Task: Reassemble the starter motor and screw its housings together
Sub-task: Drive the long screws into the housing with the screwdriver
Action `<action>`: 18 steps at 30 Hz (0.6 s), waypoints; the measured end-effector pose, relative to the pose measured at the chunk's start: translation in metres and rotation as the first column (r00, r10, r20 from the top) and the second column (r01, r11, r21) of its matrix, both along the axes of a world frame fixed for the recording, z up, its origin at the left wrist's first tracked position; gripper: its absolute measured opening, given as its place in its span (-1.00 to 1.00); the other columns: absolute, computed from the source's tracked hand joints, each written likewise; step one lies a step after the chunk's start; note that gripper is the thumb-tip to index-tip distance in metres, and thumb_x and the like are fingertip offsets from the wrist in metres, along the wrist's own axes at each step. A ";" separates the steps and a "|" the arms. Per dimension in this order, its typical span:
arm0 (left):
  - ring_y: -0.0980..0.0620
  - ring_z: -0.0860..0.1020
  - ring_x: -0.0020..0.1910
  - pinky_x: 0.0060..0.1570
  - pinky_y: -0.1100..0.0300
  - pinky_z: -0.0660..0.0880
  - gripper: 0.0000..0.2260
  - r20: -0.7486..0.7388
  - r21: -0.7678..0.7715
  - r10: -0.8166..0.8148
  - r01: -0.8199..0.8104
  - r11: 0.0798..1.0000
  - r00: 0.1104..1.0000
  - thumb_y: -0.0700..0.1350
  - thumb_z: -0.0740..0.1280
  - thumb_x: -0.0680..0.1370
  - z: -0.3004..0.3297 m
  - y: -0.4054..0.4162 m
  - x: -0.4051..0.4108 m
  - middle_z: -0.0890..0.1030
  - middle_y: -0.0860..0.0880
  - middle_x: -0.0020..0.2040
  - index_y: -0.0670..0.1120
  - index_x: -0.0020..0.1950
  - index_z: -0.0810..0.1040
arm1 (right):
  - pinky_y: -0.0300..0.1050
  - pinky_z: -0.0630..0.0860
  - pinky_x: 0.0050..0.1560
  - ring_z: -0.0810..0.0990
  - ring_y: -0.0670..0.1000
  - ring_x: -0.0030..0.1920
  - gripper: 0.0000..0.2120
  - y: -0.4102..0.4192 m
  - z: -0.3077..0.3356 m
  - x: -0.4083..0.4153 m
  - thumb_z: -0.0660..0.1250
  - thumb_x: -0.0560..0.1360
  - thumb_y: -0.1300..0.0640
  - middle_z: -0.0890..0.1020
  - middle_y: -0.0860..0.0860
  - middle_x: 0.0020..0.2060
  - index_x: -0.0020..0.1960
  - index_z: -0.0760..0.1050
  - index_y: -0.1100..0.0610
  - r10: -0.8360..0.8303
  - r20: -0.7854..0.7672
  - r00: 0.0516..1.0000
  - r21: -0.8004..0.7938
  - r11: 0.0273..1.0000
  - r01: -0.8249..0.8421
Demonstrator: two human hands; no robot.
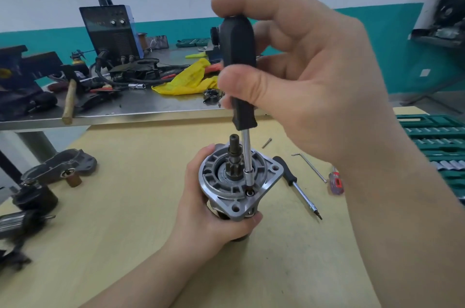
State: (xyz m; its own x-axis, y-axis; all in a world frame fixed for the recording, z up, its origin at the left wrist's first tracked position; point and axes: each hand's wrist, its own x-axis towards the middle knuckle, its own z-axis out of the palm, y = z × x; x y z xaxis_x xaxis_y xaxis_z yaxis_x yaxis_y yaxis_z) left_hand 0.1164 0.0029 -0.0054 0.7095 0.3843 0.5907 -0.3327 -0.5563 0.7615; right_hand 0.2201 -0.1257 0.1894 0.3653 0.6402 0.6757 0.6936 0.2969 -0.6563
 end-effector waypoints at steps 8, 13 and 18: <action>0.06 0.54 0.45 0.27 0.42 0.48 0.05 -0.003 0.017 0.019 -0.019 1.000 1.000 -0.01 0.72 0.20 -0.001 0.001 0.000 0.50 0.13 0.47 0.25 0.58 0.28 | 0.01 0.74 -0.10 0.76 0.09 -0.09 -0.70 -0.030 -0.010 -0.017 0.41 0.63 0.18 0.69 -0.03 0.05 0.34 0.54 0.04 0.034 0.023 0.999 0.183 0.982 -0.038; 0.04 0.56 0.43 0.25 0.41 0.50 0.06 -0.001 0.012 0.006 -0.006 1.000 1.000 -0.03 0.74 0.20 -0.001 0.002 0.001 0.53 0.09 0.45 0.22 0.59 0.28 | 0.07 0.75 -0.07 0.76 0.18 -0.15 -0.62 -0.042 0.004 -0.015 0.47 0.57 0.31 0.65 0.18 -0.05 0.32 0.48 0.07 0.115 -0.049 0.992 0.060 0.992 -0.112; 0.11 0.56 0.42 0.25 0.45 0.48 0.05 0.005 0.020 0.012 -0.012 1.000 1.000 -0.03 0.73 0.20 0.001 0.001 0.001 0.53 0.16 0.44 0.24 0.59 0.28 | -0.13 0.61 0.26 0.60 -0.03 0.02 -0.59 -0.001 0.002 -0.007 0.46 0.59 0.19 0.62 -0.07 -0.03 0.41 0.50 0.02 -0.265 0.109 0.958 -0.154 0.948 0.279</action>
